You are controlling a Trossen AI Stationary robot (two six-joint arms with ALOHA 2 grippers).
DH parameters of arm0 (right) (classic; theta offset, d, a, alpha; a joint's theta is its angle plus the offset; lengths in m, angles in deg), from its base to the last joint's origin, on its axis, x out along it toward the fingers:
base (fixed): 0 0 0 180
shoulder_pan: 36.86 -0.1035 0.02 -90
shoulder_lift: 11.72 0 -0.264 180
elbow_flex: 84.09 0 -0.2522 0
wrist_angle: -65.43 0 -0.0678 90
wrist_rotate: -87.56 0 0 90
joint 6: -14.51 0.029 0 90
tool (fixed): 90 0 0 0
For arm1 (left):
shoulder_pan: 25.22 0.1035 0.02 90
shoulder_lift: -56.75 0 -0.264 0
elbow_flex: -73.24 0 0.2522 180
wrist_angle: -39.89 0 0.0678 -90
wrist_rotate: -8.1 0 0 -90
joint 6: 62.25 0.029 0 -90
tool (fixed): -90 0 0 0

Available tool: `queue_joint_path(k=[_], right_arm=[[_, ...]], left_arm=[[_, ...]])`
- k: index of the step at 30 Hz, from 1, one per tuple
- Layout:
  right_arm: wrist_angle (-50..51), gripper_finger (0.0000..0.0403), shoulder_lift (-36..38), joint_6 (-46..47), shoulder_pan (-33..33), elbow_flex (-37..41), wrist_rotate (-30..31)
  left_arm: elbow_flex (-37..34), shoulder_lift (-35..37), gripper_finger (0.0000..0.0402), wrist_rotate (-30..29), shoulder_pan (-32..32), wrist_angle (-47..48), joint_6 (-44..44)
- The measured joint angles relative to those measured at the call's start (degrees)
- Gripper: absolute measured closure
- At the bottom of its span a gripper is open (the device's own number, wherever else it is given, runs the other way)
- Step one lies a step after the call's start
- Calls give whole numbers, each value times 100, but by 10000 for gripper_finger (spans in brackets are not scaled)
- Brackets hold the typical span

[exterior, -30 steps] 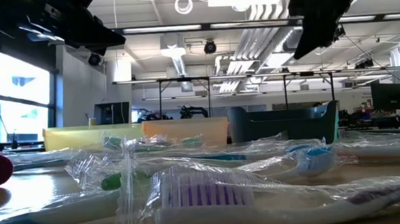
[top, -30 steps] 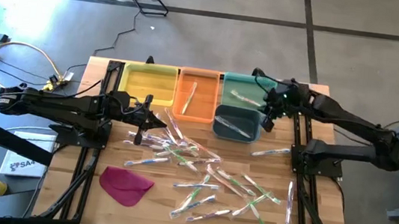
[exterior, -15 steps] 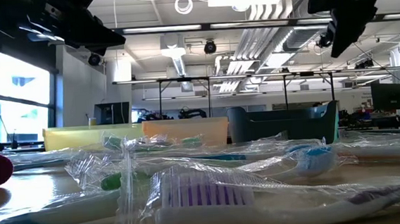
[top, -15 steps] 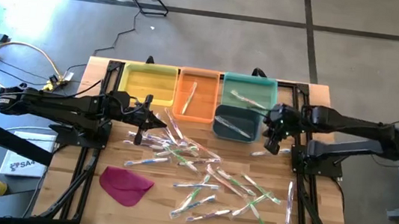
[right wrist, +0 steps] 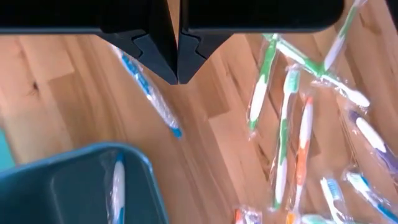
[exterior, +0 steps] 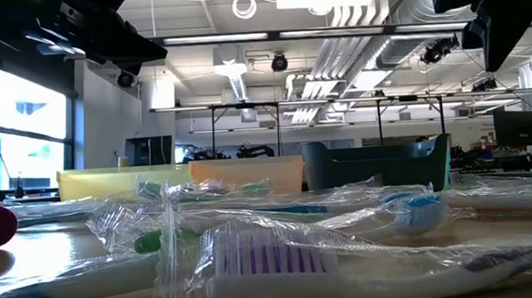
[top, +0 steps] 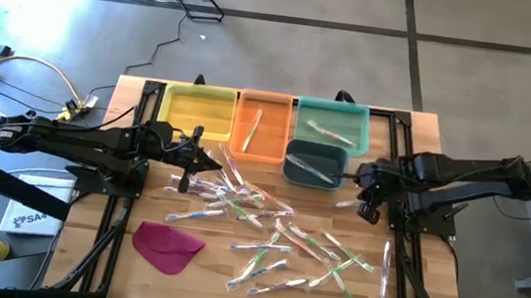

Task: Pick & Place Toothbrushes
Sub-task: Put the blue toothbrush into the dark blue bin

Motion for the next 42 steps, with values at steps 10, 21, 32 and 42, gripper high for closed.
queue_joint_path(k=[10,21,32,42], right_arm=[[351,399,-4,611,-491,0,-2],[693,400,-7,679,-621,0,284],[768,393,-4,835,-619,249,704],[641,261,-7,955,-621,804,822]], left_arm=[[0,1,402,0,0,6,4],[0,-1,402,0,0,9,9],[0,-1,402,0,0,11,9],[0,2,402,-1,0,11,9]])
